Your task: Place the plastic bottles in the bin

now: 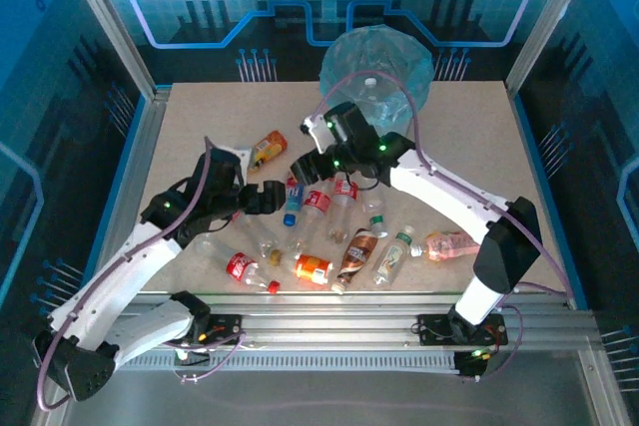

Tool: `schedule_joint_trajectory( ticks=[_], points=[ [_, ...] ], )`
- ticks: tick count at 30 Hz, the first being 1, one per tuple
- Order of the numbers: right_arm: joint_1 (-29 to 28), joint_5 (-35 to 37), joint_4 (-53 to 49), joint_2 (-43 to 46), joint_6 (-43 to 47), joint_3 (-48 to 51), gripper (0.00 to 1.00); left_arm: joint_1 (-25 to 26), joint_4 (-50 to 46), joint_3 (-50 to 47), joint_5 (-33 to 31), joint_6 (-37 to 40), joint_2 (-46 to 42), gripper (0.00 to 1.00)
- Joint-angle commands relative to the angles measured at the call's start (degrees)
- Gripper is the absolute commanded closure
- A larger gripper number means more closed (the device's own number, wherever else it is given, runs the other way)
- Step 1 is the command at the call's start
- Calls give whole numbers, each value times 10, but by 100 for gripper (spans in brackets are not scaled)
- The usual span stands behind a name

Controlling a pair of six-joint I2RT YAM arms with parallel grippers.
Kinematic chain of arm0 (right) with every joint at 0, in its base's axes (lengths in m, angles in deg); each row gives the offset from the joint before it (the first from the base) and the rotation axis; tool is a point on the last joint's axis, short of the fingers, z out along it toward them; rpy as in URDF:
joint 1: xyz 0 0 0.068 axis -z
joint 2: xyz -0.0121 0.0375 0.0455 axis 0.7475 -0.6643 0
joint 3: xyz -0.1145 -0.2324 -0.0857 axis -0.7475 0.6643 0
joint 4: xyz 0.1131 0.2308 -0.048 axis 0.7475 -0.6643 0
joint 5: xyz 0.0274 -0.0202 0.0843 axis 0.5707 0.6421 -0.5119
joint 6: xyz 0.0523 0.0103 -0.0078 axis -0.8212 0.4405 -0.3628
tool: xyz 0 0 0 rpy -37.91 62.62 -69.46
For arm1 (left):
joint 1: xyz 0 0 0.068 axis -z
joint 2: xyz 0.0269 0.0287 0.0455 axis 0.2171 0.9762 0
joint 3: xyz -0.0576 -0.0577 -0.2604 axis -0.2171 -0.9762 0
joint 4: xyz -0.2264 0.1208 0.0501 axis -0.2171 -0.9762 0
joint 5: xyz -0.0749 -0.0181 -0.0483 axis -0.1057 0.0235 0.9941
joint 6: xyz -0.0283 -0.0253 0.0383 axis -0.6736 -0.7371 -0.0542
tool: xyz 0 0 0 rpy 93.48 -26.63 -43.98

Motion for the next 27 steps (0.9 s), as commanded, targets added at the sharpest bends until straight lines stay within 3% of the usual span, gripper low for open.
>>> schedule_joint_trajectory(
  ticks=[1,6,11,20,27],
  points=[
    [-22,-12,-17,33,-28,23,33,-5,-38,-38,-24,-67,-26,7],
    [-58,-7,-37,12,-20,21,33,-6,-51,-74,-61,-131,-48,8],
    [-92,-5,-58,-43,-26,-25,33,-5,-54,-97,-109,-167,-94,15],
    [-115,-7,-105,-214,-27,-220,28,-6,-118,-71,-280,-181,-174,14],
    [-134,6,-171,-362,-11,-389,26,-8,-146,-56,-331,-159,-183,12]
  ],
)
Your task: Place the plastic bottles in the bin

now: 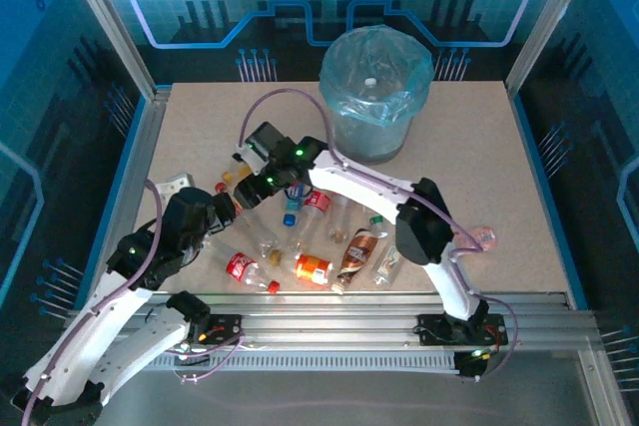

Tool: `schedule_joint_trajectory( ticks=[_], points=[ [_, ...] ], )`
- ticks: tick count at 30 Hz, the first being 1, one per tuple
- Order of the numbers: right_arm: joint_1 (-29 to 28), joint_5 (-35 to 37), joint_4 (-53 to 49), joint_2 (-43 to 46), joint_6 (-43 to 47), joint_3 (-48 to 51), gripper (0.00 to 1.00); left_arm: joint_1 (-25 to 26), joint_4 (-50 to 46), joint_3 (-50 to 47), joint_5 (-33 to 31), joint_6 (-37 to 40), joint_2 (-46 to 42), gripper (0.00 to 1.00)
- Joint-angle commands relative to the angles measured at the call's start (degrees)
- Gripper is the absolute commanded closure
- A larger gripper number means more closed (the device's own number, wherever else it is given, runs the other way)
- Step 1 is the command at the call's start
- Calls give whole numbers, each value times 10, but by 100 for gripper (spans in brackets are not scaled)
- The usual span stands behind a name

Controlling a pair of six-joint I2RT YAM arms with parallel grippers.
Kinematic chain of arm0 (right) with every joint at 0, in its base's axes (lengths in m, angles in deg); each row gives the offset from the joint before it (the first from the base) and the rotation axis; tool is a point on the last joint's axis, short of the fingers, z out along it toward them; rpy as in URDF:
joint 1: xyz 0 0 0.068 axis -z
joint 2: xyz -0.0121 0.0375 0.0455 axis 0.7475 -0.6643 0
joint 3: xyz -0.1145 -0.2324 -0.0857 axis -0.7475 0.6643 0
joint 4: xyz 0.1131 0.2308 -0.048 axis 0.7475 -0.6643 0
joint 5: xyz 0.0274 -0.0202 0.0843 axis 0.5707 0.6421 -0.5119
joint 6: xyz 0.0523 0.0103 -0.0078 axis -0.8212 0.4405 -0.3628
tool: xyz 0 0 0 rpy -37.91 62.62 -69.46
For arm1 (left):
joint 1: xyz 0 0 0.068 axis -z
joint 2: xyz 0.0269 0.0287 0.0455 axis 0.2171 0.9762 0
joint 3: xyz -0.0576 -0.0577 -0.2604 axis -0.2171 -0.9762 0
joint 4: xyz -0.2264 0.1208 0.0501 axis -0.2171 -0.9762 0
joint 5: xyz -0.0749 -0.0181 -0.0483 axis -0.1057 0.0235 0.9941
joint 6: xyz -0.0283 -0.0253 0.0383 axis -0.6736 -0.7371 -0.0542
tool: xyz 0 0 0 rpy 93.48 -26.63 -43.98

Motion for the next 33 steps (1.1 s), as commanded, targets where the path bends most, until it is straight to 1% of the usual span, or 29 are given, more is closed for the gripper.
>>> schedule_joint_trajectory(
  ticks=[1,6,9,12,18,23,28,33],
  points=[
    [-21,8,-63,-58,12,-74,25,-5,-30,16,-60,13,-10,12],
    [-27,13,-117,-171,17,-219,21,-6,-17,10,-91,30,-30,11],
    [-27,23,-130,-216,19,-278,13,-7,-2,9,-91,46,-38,11],
    [-28,39,-117,-238,21,-284,13,-7,0,7,-89,62,-37,9],
    [-31,67,-102,-264,44,-285,13,-11,4,3,-84,70,-30,9],
    [-32,52,-88,-273,55,-289,17,-12,16,-9,-72,65,-23,9],
    [-31,52,-91,-271,64,-297,27,-12,21,-11,-64,64,-22,8],
    [-28,54,-93,-246,68,-297,33,-13,34,-12,-52,64,-22,8]
  ],
)
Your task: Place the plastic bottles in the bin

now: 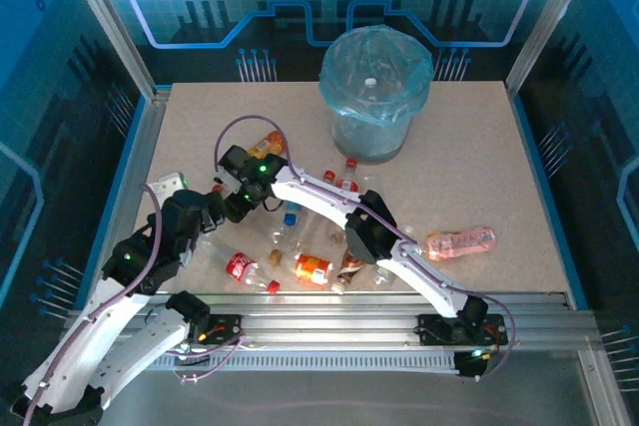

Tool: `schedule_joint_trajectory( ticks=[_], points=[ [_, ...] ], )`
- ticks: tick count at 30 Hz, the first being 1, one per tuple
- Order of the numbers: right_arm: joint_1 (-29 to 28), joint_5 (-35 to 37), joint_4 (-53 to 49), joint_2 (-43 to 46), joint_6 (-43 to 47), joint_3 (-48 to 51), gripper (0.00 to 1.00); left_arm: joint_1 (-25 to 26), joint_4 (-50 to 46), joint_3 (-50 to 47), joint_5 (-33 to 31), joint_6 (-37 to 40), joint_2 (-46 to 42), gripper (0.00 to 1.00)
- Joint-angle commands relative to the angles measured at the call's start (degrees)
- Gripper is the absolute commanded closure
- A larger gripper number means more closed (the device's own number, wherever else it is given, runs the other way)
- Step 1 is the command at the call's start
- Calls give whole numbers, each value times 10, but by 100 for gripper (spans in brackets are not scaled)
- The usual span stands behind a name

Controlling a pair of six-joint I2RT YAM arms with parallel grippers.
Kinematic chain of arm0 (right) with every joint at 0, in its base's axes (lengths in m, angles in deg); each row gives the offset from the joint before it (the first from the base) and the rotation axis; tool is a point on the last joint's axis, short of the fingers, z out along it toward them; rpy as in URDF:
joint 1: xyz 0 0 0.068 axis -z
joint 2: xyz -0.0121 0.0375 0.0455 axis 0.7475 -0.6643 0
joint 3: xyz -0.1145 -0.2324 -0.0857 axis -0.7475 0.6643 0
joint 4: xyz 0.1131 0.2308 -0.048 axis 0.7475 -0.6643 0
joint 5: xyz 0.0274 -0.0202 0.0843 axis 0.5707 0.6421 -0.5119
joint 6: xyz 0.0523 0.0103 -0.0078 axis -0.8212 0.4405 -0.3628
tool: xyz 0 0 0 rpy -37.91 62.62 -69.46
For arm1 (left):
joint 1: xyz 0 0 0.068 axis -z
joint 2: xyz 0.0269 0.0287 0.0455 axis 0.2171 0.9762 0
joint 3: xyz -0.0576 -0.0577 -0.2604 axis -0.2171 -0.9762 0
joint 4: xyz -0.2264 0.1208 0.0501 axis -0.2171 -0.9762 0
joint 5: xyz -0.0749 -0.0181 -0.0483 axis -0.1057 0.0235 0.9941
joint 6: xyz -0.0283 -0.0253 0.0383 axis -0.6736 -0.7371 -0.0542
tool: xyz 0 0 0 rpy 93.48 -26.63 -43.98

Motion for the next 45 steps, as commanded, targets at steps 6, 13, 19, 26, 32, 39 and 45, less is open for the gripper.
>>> schedule_joint_trajectory(
  ticks=[6,13,19,26,32,39,45],
  points=[
    [-1,-7,0,71,21,-17,37,-5,38,12,12,16,3,9],
    [10,-36,26,155,24,-5,40,-5,11,112,3,48,36,9],
    [36,-54,49,220,25,-19,42,-5,-4,227,43,71,59,15],
    [100,-39,73,302,66,-38,44,14,41,344,189,80,140,21],
    [179,-45,121,365,81,-31,48,81,125,397,231,110,225,21],
    [256,-73,207,415,122,20,51,141,188,483,256,153,347,20],
    [317,-97,316,443,136,129,52,146,228,519,266,124,420,20]
  ],
)
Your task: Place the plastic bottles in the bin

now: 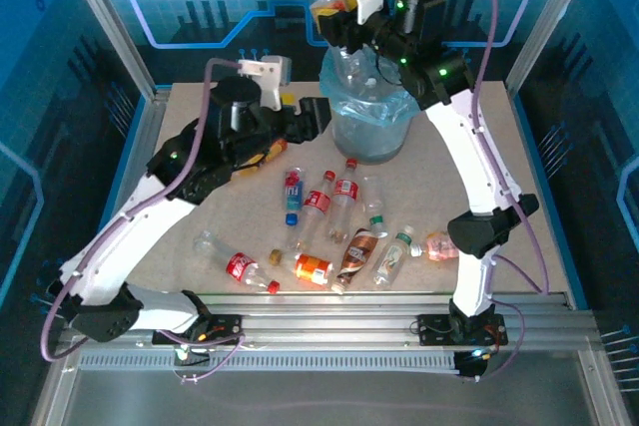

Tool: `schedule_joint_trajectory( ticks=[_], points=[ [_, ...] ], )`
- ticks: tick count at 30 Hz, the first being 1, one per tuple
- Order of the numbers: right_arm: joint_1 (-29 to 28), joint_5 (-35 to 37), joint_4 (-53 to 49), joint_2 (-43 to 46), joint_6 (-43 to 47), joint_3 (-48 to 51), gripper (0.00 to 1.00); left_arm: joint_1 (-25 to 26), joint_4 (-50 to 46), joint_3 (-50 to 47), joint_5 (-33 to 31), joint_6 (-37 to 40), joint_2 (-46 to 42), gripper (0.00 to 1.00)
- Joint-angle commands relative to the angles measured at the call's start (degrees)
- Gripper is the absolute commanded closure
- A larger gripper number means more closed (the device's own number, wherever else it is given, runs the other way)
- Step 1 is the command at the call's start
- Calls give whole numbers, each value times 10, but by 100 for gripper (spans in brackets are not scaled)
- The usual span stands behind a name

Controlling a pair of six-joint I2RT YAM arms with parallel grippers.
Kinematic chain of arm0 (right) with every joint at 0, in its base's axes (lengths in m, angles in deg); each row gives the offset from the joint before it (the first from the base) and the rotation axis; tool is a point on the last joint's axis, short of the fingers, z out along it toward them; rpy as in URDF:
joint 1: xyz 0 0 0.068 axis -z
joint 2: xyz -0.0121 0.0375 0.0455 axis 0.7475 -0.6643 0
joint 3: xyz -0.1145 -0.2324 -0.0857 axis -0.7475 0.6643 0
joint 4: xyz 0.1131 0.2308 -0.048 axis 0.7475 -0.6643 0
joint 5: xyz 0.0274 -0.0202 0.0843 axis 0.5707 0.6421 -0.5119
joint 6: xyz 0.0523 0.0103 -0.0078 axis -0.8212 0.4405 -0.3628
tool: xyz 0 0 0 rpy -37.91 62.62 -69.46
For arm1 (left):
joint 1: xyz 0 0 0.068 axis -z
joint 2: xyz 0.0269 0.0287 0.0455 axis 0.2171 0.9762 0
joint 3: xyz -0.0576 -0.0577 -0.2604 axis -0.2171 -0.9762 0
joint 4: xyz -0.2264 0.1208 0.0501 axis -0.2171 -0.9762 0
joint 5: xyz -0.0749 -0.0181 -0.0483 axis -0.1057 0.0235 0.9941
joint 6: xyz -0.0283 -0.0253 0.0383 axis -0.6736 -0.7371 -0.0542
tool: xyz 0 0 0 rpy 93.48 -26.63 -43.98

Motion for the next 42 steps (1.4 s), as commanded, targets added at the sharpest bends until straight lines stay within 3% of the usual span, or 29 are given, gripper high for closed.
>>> schedule_joint_trajectory(
  ticks=[1,9,17,23,27,42],
  points=[
    [30,-31,104,14,13,77,52,4,47,19,17,-10,18,20],
    [111,-86,296,26,-77,248,52,5,55,-17,-2,-33,42,20],
    [143,-123,370,-2,-76,312,49,5,45,-31,-12,-41,55,19],
    [154,-178,355,-7,-36,328,48,5,44,-33,-10,-53,66,19],
    [168,-212,364,-25,-60,322,45,5,25,-16,-10,-46,80,19],
    [174,-233,353,-63,-92,278,29,5,29,-14,-24,-34,87,17]
  ],
)
